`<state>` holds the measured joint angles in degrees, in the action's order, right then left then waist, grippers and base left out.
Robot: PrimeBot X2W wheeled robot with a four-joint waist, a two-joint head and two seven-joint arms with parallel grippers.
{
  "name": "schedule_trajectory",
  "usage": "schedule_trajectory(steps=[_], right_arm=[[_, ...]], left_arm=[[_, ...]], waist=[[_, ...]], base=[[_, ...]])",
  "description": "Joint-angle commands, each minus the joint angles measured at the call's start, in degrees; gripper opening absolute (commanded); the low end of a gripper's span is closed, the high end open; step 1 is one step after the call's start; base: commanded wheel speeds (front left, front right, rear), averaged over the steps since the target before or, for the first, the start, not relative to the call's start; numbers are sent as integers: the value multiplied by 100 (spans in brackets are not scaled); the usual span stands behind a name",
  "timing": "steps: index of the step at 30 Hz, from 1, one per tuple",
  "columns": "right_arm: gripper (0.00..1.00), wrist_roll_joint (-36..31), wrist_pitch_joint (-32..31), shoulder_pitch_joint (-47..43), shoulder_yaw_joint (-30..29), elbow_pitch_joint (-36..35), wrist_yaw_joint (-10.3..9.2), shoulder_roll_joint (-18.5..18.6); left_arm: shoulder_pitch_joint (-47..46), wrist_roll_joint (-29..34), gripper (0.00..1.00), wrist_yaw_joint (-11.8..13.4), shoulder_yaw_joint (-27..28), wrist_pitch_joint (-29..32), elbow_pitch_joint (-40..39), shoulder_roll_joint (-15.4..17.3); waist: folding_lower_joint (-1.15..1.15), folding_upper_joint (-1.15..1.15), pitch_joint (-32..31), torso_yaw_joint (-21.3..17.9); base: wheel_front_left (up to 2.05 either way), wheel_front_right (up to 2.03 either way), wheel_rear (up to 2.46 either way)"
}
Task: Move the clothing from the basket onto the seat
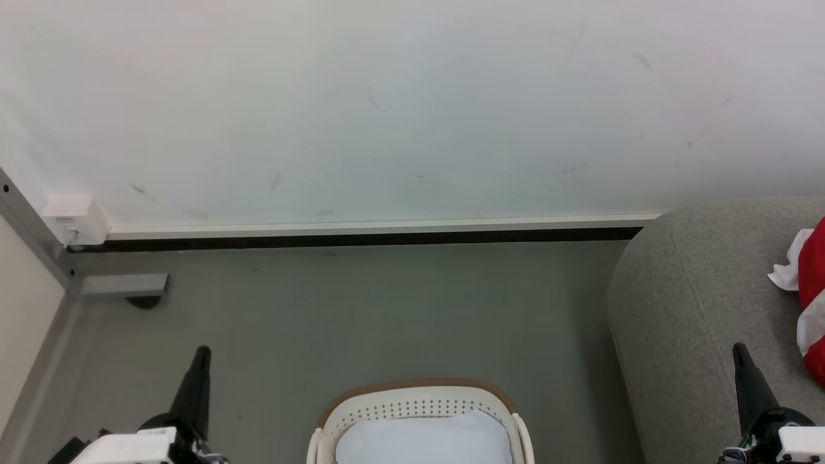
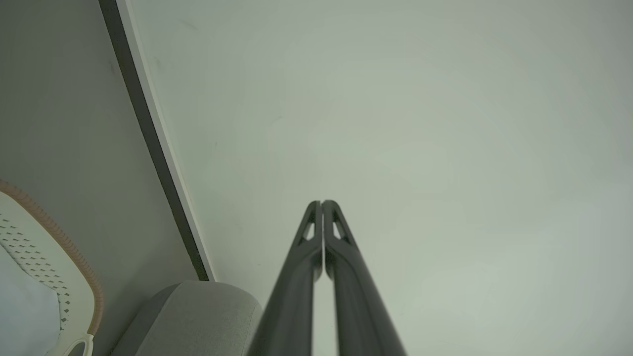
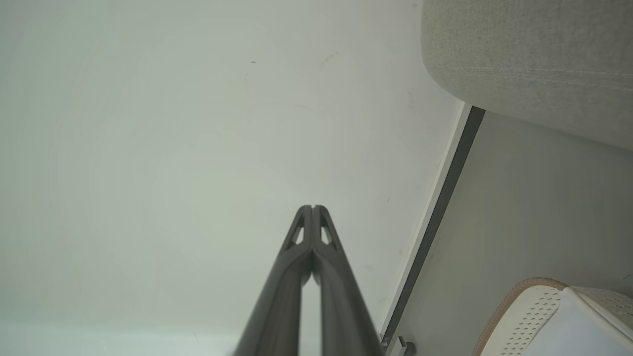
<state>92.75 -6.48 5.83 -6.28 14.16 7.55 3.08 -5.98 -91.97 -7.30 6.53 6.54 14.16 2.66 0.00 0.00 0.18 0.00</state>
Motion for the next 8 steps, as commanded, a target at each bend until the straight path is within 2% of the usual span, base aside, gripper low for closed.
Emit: schedule_trajectory(steps=[1, 8], right_arm=[[0, -31, 1, 65, -29, -28, -12, -11], [0, -35, -3, 66, -31, -28, -12, -13]], left_arm=[[-50, -80, 0, -37, 10, 21, -21, 40], [-50, -80, 0, -37, 10, 20, -21, 40]], waist=[[0, 0, 0, 0], [0, 0, 0, 0]], base=[[0, 0, 0], [0, 0, 0]])
